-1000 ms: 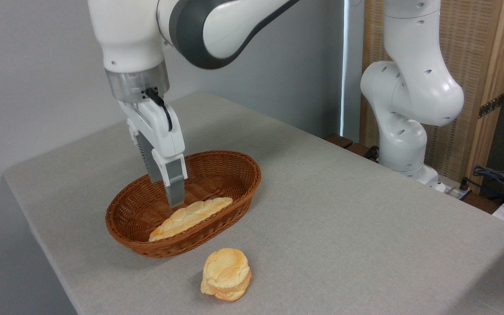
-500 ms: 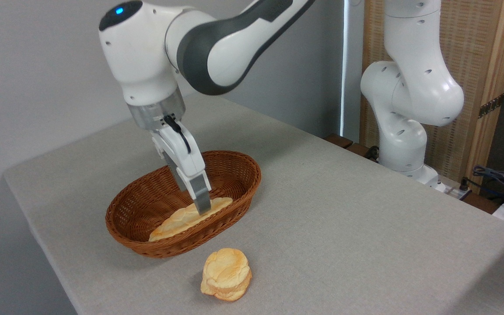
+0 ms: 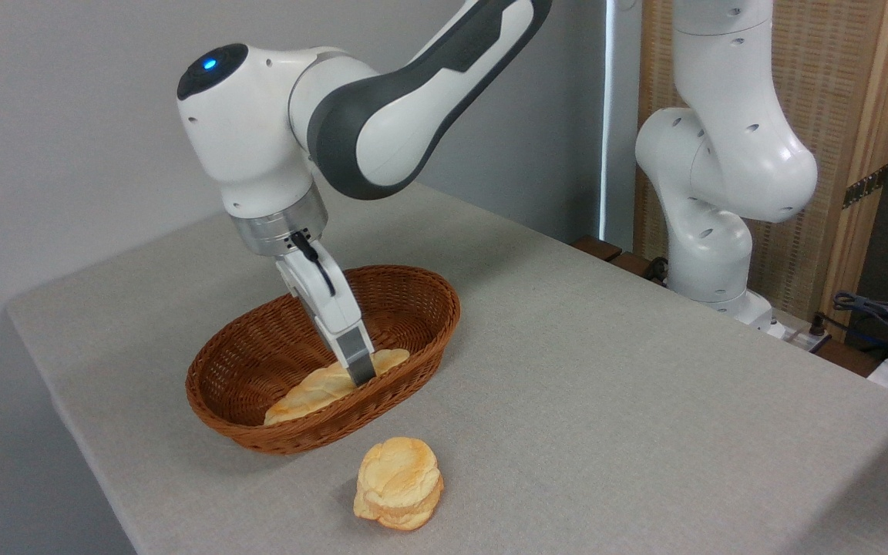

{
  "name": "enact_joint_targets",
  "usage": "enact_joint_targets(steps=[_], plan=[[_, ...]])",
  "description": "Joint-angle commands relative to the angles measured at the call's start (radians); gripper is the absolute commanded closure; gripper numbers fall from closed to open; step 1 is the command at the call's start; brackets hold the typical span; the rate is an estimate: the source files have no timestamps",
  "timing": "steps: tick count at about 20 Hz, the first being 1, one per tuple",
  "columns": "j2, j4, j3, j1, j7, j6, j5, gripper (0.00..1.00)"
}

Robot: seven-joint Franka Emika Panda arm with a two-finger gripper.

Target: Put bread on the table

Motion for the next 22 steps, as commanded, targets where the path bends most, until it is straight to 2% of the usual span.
enact_joint_targets(steps=[1,3,8,9,12,13,14,15,17,19,22], plan=[[0.030,-0.005,-0.010,-0.010,-0.005,0.042,0.019,0.00],[0.039,-0.005,-0.010,-0.010,-0.005,0.049,0.050,0.03],[0.047,-0.005,-0.010,-0.010,-0.004,0.070,0.082,0.21],[0.048,-0.005,-0.012,-0.010,-0.004,0.075,0.087,0.29],[0.056,-0.005,-0.010,-0.010,-0.004,0.084,0.088,0.44],[0.056,-0.003,-0.012,-0.010,-0.004,0.085,0.088,0.53],[0.058,-0.005,-0.012,-0.010,-0.004,0.085,0.088,0.57],[0.056,-0.003,-0.012,-0.010,-0.004,0.085,0.087,0.67],[0.055,0.000,-0.012,-0.010,-0.004,0.087,0.087,0.79],[0.052,0.000,-0.013,-0.010,-0.004,0.087,0.084,0.83],[0.048,0.002,-0.013,-0.010,-0.005,0.087,0.081,0.83]])
